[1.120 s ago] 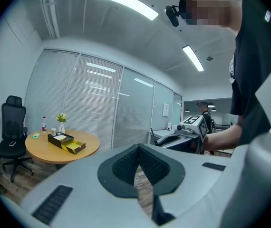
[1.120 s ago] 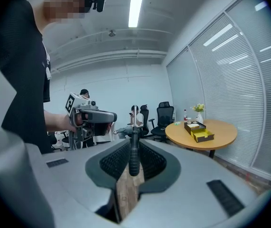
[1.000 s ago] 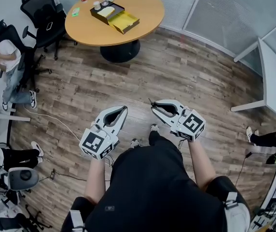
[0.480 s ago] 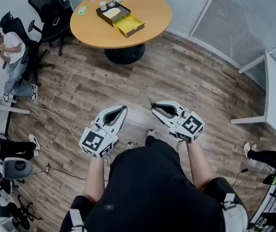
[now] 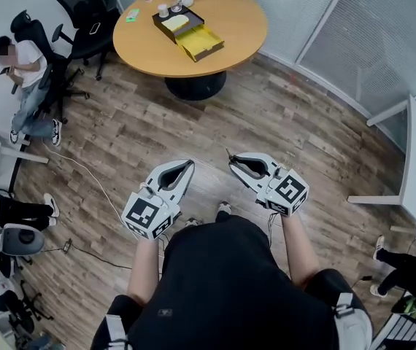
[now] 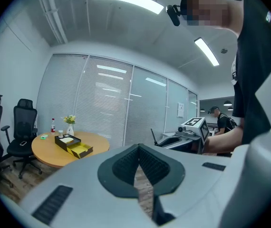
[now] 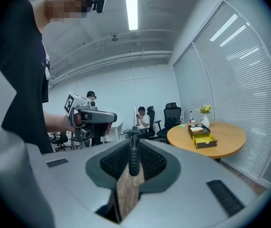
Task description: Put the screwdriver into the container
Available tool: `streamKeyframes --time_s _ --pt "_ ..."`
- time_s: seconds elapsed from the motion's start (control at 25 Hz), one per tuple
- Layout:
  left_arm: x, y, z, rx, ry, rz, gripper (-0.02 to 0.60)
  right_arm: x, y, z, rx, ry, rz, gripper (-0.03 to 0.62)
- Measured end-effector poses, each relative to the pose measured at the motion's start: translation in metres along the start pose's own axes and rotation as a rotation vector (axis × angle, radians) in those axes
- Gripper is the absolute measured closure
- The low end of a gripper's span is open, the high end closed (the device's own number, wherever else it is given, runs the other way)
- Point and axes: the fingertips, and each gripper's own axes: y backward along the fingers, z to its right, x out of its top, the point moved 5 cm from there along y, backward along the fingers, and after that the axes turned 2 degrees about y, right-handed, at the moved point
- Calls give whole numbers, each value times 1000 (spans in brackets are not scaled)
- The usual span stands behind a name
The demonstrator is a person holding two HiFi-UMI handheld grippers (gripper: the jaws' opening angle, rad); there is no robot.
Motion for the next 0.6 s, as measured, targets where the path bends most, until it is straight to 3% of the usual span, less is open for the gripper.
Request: streamKeyframes --time_s 0.24,0.6 --pt "3 -15 5 43 -4 -2 577 -2 4 17 51 -5 28 543" --pt "3 -27 0 86 -21 -3 577 -2 13 33 50 -2 26 543"
